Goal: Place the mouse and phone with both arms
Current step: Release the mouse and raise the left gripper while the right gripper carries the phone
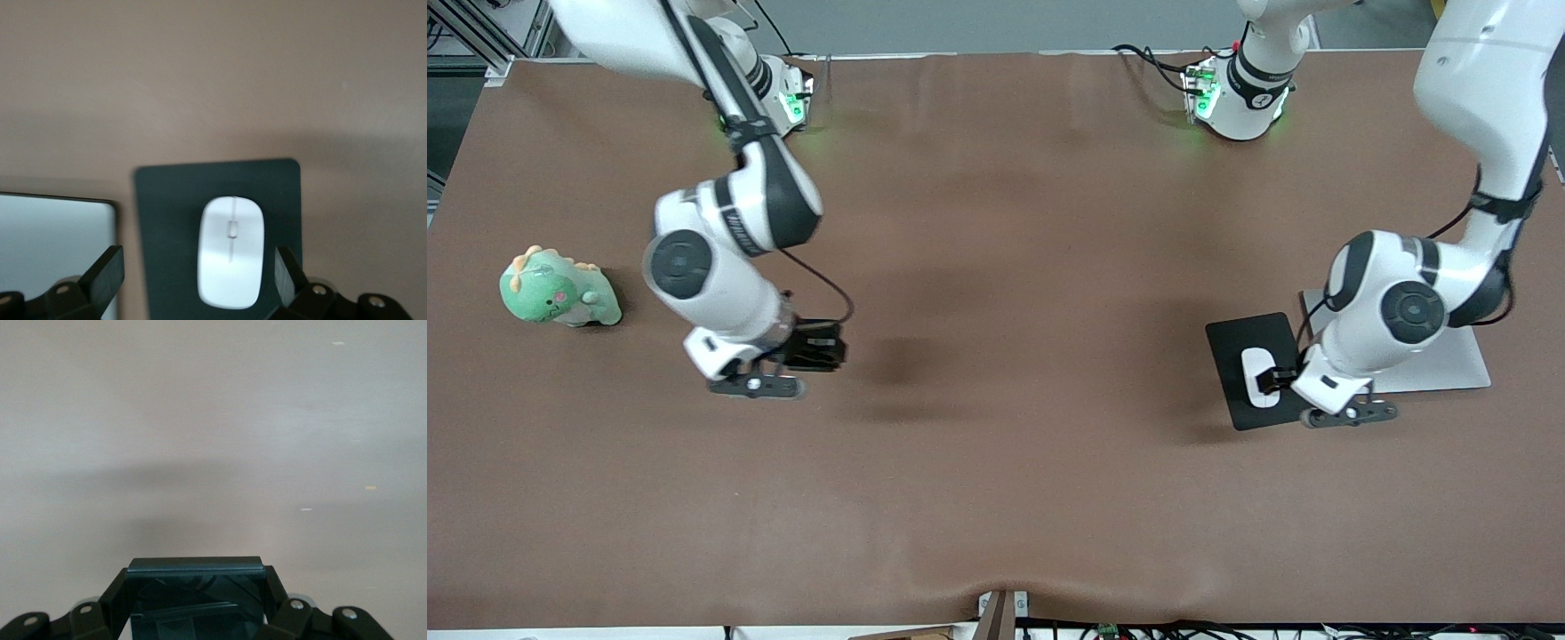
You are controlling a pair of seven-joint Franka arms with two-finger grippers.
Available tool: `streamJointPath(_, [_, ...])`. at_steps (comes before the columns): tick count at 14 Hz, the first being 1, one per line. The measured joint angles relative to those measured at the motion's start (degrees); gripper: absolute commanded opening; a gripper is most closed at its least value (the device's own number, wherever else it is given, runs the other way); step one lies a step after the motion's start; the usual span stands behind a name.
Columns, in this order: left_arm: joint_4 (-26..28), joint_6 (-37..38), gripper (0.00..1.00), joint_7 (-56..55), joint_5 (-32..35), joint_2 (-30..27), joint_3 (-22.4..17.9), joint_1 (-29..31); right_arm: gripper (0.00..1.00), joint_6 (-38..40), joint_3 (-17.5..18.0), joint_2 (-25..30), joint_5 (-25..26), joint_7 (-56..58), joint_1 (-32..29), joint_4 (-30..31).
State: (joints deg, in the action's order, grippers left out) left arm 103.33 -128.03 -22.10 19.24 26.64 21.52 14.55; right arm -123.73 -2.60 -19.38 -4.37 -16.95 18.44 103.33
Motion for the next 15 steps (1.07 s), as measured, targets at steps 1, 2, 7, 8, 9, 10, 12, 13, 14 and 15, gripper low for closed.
streamJointPath(1, [-3.1,4.2,1.0,0.0,0.0,-1.2,0.5,0.0,0.0,0.0,0.0,1.6,0.0,3.3,-2.8,2.5])
streamJointPath(2, [-6.0,7.6,1.0,0.0,0.0,-2.3,0.9,0.0,0.0,-0.1,0.0,2.8,0.0,6.8,-5.6,5.0])
streamJointPath(7, [-15.4,17.0,1.0,0.0,-1.5,-7.7,1.9,0.0,0.0,-2.8,-0.1,3.4,0.0,23.2,-19.4,12.1])
streamJointPath(8, [-16.7,19.3,1.0,0.0,-3.1,-8.7,2.1,0.0,0.0,-3.5,-0.1,2.7,0.0,25.0,-21.3,12.8])
streamJointPath(9, [-18.0,21.7,1.0,0.0,-4.5,-9.8,2.3,0.0,0.0,-4.7,-0.1,1.6,0.1,26.7,-22.7,13.3])
streamJointPath(10, [-19.3,24.0,1.0,0.0,-5.4,-10.8,2.5,-0.1,0.0,-6.4,-0.1,0.1,0.1,28.3,-23.9,13.5])
streamJointPath(12, [-21.1,28.4,1.0,0.7,-5.9,-12.8,3.1,-0.1,0.02,-11.8,0.0,-3.8,0.1,32.0,-26.4,13.6])
streamJointPath(13, [-21.6,29.9,1.0,1.5,-5.9,-13.8,3.6,-0.1,0.02,-14.3,0.0,-5.6,0.1,33.5,-27.5,13.6])
streamJointPath(14, [-21.9,31.0,1.0,2.4,-5.9,-14.8,4.1,-0.2,0.02,-16.0,0.0,-7.0,0.1,34.4,-28.4,13.6])
streamJointPath(15, [-22.0,32.0,1.0,3.0,-6.2,-15.9,4.5,-0.2,0.07,-16.8,0.0,-8.0,0.1,34.7,-29.2,13.5])
